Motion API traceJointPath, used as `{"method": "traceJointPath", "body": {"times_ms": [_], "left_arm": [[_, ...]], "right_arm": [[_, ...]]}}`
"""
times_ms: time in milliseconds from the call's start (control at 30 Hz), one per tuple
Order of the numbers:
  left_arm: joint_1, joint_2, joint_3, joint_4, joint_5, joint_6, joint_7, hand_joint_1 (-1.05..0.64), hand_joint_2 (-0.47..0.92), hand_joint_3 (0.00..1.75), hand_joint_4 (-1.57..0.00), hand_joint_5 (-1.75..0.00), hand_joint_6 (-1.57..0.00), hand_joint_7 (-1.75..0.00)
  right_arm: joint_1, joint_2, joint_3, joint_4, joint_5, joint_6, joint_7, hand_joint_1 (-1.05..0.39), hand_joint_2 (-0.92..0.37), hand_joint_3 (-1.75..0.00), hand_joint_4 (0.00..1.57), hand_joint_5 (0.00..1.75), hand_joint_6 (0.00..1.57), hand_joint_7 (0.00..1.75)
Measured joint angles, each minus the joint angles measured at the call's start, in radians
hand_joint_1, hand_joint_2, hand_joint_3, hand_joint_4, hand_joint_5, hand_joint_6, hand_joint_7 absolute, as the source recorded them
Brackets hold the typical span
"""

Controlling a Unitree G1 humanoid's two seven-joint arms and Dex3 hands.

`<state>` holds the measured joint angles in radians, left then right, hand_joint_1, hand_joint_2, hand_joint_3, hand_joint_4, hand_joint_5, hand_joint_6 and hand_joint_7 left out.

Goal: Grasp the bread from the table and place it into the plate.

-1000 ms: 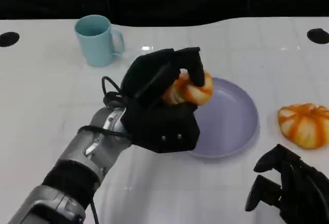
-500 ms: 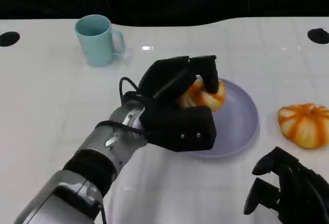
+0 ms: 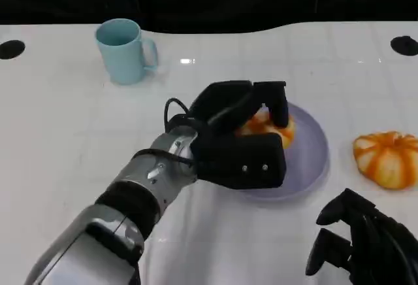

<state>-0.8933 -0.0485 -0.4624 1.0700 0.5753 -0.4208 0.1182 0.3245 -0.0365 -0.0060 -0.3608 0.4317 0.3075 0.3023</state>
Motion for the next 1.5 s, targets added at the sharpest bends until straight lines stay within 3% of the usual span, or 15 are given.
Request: {"method": "traceJointPath", "body": {"times_ms": [100, 200, 267, 367, 467, 1000, 1400, 1500], "left_arm": [[-0.005, 0.006, -0.007, 0.000, 0.002, 0.001, -0.062, -0.54, 0.92, 0.31, -0.18, -0.55, -0.34, -0.07], [-0.011, 0.017, -0.017, -0.001, 0.011, 0.006, -0.087, -0.71, 0.92, 0.33, -0.03, -0.42, -0.23, -0.01], [-0.012, 0.024, -0.023, -0.008, 0.011, 0.010, -0.104, -0.75, 0.92, 0.34, -0.01, -0.38, -0.21, -0.01], [-0.012, 0.031, -0.028, -0.023, 0.011, 0.018, -0.128, -0.87, 0.92, 0.40, 0.00, -0.12, -0.11, -0.01], [-0.014, 0.038, -0.034, -0.031, 0.011, 0.030, -0.161, -0.92, 0.92, 0.43, 0.00, -0.07, -0.09, 0.00], [0.066, 0.126, 0.003, -0.221, -0.061, 0.039, -0.305, -0.91, 0.92, 0.43, -0.06, -0.12, -0.14, -0.02], [0.245, 0.135, 0.195, -0.426, -0.429, 0.080, -0.544, -0.86, 0.92, 0.37, -0.11, -0.23, -0.20, -0.04], [0.293, 0.136, 0.240, -0.478, -0.525, 0.094, -0.603, -0.87, 0.92, 0.38, -0.07, -0.38, -0.24, -0.04]], "right_arm": [[0.002, 0.000, 0.000, -0.003, 0.000, 0.000, -0.002, -0.52, -0.92, -0.46, 0.61, 1.75, 0.41, 1.64], [0.003, 0.000, 0.002, -0.004, 0.000, 0.000, -0.003, -0.52, -0.92, -0.45, 0.61, 1.75, 0.41, 1.64], [0.003, 0.000, 0.003, -0.004, 0.000, 0.000, -0.003, -0.52, -0.92, -0.45, 0.61, 1.75, 0.41, 1.64], [0.003, 0.000, 0.003, -0.004, 0.000, 0.000, -0.003, -0.52, -0.92, -0.45, 0.61, 1.75, 0.41, 1.65], [0.003, 0.000, 0.003, -0.004, 0.000, -0.001, -0.003, -0.52, -0.92, -0.45, 0.61, 1.75, 0.42, 1.65], [0.001, 0.000, 0.001, -0.004, 0.011, -0.001, -0.001, -0.52, -0.92, -0.45, 0.62, 1.75, 0.41, 1.65], [0.003, 0.000, -0.001, -0.005, 0.017, -0.001, -0.001, -0.51, -0.92, -0.46, 0.61, 1.75, 0.40, 1.64], [0.003, -0.001, -0.001, -0.006, 0.017, 0.000, -0.001, -0.51, -0.92, -0.47, 0.61, 1.75, 0.40, 1.65]]}}
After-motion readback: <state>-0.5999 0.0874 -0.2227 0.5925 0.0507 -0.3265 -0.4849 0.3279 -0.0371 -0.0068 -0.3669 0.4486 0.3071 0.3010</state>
